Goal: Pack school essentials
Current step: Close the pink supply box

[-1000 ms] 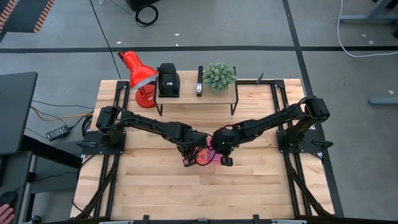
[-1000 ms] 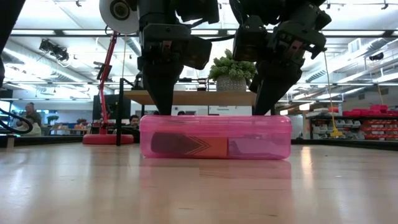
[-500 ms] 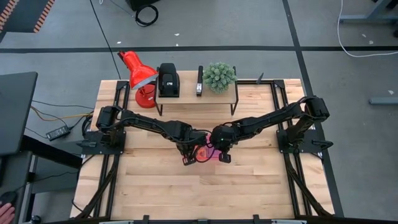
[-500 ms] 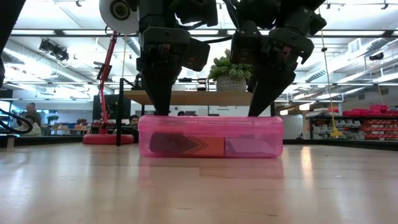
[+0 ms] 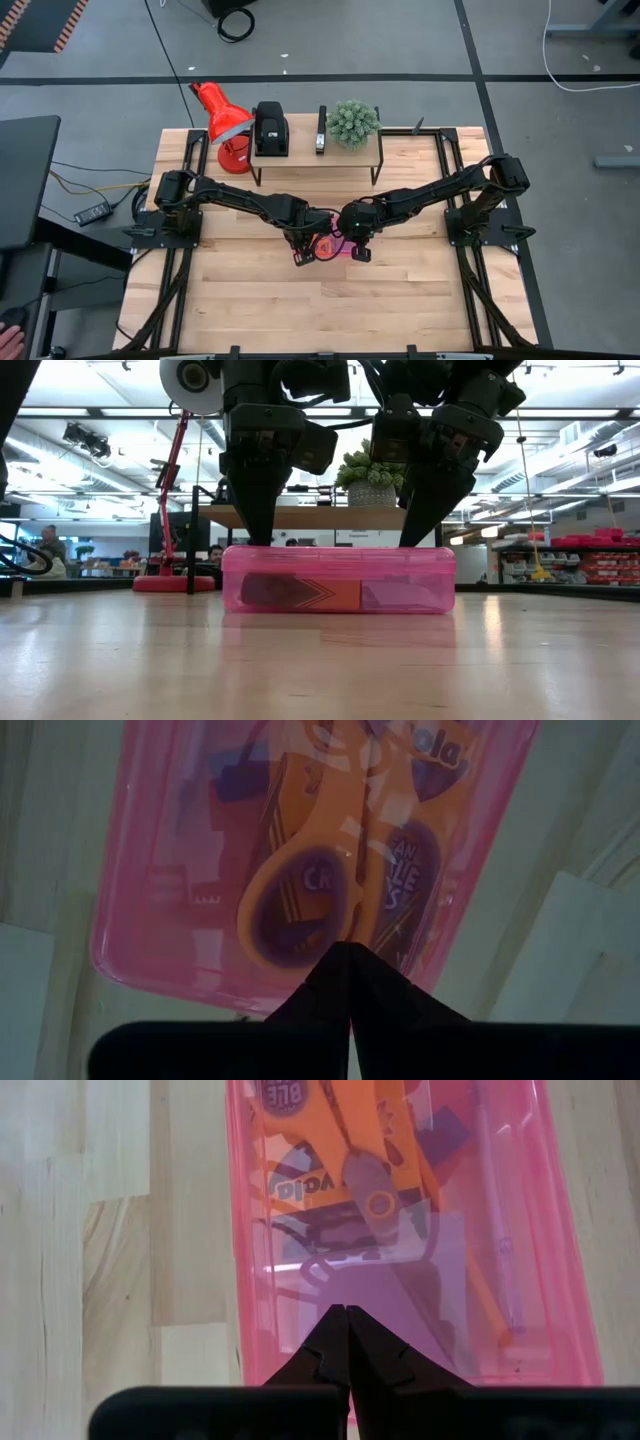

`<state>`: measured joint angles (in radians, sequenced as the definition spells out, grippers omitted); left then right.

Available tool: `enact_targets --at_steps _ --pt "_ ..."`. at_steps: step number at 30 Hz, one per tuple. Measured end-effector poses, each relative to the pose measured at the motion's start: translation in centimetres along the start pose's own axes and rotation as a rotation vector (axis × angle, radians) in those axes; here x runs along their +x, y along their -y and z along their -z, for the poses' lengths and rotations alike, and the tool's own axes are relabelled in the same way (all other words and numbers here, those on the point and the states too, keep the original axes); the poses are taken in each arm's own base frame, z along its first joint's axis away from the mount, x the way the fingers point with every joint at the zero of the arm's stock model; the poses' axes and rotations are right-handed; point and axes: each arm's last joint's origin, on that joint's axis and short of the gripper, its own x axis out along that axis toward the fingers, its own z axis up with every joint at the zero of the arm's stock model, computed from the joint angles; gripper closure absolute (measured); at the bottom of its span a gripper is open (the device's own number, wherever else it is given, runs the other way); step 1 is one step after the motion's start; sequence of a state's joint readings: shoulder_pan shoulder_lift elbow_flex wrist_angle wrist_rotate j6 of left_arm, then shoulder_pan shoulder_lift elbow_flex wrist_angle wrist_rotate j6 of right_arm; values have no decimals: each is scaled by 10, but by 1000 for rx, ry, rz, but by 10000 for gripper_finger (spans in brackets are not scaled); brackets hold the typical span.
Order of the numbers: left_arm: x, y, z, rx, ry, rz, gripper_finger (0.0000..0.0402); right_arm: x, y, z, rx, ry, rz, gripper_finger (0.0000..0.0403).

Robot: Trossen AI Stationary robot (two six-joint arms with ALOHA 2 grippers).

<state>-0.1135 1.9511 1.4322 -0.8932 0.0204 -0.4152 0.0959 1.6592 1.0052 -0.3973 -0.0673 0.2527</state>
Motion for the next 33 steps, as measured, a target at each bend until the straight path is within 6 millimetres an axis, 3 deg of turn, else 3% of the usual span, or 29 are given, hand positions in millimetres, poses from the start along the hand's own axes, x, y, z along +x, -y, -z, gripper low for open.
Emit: enact_targets --at_steps 8,16,27,33 --pt "-1 0 0 0 2 3 379 0 0 0 21 0 -3 397" --pt "-16 3 -5 17 14 7 397 -4 -2 1 100 -15 -44 397" --pt "-27 2 -1 37 -9 -2 388 -56 -10 2 92 95 6 397" --pt "-27 2 0 31 -13 -3 397 -46 -8 13 103 34 26 397"
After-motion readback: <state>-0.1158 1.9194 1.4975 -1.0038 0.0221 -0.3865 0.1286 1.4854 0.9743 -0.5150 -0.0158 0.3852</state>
